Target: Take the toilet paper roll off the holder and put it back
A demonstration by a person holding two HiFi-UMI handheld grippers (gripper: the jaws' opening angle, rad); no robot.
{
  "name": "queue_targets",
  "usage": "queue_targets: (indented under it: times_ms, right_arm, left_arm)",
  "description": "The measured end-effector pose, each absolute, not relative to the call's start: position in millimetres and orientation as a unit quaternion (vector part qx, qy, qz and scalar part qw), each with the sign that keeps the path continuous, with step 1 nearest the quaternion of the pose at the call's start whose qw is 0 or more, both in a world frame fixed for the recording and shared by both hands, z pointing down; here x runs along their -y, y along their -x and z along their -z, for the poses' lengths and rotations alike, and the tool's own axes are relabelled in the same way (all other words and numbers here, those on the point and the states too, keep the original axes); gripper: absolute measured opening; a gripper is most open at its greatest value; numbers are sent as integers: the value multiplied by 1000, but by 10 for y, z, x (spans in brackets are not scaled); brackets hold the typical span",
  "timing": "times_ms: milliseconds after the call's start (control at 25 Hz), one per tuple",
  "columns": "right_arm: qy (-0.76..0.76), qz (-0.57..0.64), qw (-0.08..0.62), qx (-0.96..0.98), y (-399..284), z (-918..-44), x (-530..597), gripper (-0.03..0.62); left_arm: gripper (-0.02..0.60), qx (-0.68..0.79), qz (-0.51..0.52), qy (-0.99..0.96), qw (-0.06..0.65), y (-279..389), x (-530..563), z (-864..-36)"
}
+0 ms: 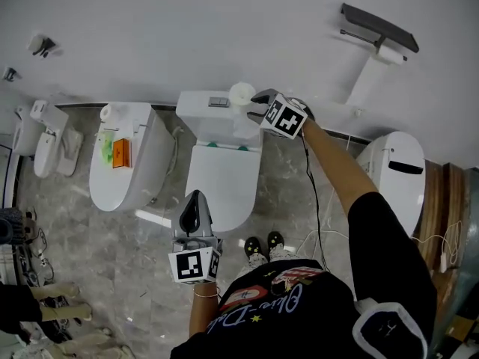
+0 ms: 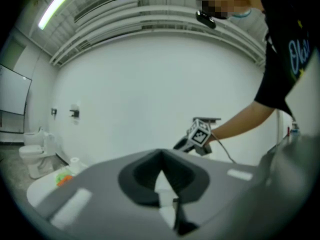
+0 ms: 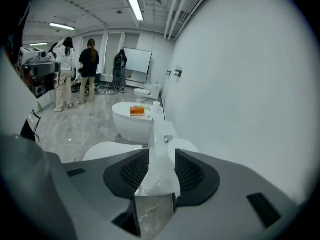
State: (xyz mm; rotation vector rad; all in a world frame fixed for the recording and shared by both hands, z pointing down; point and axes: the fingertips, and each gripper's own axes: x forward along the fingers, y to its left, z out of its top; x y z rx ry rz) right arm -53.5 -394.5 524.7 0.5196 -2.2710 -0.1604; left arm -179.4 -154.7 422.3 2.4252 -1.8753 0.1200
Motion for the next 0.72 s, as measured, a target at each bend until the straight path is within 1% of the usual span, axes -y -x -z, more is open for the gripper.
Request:
queue_targets:
  times_ms: [200, 320, 520, 720]
  right_arm:
    - [-158, 127, 487, 850, 664, -5607, 4271, 144]
    - [-132, 173, 522, 825, 742, -5722, 4400, 144]
    - [-118, 142, 552, 813, 832, -5989, 4525, 144]
    - [-100, 103, 546, 825, 901, -6030, 4555, 144]
  left_arm:
    - [-2, 620, -51, -780, 69, 1852, 1573, -4462]
    - [-2, 628, -51, -772, 88, 1933, 1612, -4554]
    - [-2, 625, -43, -773, 101, 1937, 1662, -4614]
    - [-2, 627, -51, -771, 102, 1968, 1693, -4657]
